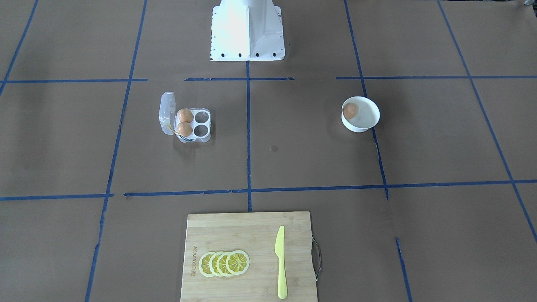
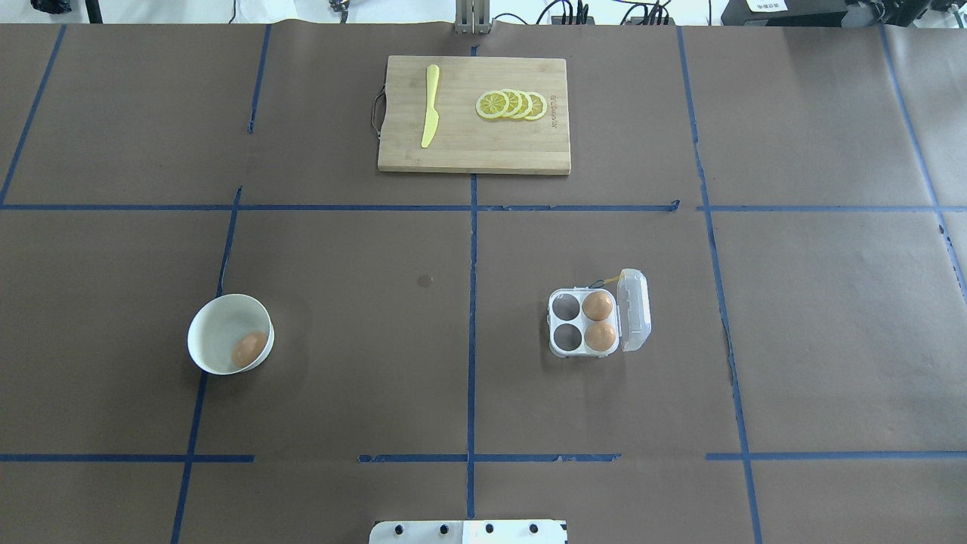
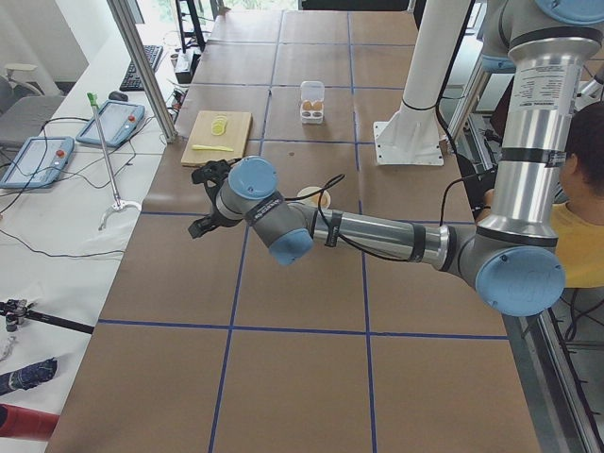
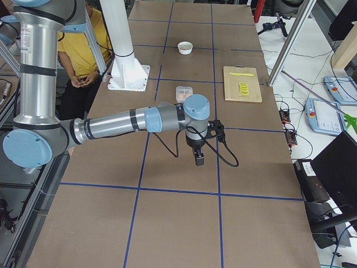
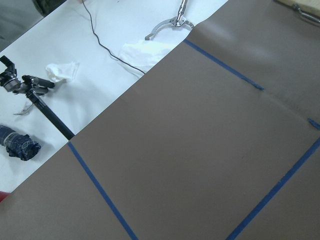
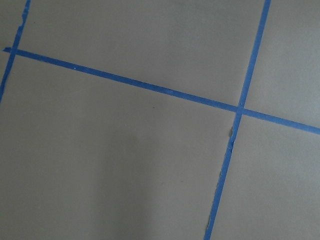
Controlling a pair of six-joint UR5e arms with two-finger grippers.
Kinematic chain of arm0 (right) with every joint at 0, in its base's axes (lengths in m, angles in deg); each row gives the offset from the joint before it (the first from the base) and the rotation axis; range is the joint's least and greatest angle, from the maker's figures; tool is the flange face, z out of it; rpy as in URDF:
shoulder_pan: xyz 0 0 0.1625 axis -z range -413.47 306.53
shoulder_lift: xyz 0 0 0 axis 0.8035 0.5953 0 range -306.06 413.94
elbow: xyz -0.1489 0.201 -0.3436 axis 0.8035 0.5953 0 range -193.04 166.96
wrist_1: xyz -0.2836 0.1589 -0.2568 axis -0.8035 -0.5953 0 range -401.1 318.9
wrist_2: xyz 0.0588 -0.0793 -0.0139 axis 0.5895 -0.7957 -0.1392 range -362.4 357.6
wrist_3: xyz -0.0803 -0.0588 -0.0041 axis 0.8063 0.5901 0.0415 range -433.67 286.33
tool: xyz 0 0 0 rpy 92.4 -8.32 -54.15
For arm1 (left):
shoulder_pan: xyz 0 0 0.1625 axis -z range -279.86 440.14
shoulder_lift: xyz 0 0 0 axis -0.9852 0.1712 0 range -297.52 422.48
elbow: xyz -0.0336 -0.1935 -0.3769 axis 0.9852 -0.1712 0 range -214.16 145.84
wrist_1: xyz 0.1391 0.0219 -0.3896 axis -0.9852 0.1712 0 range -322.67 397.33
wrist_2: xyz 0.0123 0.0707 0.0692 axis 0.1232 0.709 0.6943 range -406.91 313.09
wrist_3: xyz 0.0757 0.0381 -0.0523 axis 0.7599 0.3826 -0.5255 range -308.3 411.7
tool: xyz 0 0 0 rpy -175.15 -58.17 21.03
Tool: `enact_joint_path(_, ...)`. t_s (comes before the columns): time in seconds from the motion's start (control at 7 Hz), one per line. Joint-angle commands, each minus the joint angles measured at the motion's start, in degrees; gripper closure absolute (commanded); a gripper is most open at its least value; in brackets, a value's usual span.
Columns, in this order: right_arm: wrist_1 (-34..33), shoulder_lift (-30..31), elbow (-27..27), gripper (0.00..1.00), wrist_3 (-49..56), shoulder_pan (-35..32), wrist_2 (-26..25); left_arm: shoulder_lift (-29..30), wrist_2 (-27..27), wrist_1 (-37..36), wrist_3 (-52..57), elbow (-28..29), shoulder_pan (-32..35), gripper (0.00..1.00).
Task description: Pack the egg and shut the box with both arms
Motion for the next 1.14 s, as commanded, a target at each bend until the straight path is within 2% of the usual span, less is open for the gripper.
enact_joint_path(0.0, 1.7, 0.4, 0.1, 0.0, -0.8, -0.1, 0.3, -0.3, 2.2, 1.2, -21.0, -3.8, -11.0, 0.0)
enact_joint_path(0.14, 1.8, 0.5, 0.1, 0.0, -1.6, -0.1, 0.3, -3.1, 10.1, 1.2, -31.5, -9.5, -18.0, 0.0)
enact_joint_path(0.29, 1.8, 0.9, 0.3, 0.0, -1.7, -0.1, 0.3, -4.6, 19.7, 1.1, -42.7, -14.8, -28.1, 0.0)
enact_joint_path(0.43, 1.8, 1.1, 0.2, 0.0, -1.7, -0.1, 0.3, -5.0, 26.2, 1.0, -50.9, -16.0, -36.3, 0.01)
enact_joint_path(0.57, 1.8, 1.3, 0.2, 0.0, -1.7, -0.1, 0.3, -5.0, 31.3, 1.0, -60.5, -17.1, -42.9, 0.25)
enact_joint_path(1.0, 1.8, 1.4, 0.2, 0.0, -1.7, -0.1, 0.2, -8.4, 36.4, 1.0, -61.3, -16.8, -51.6, 0.28)
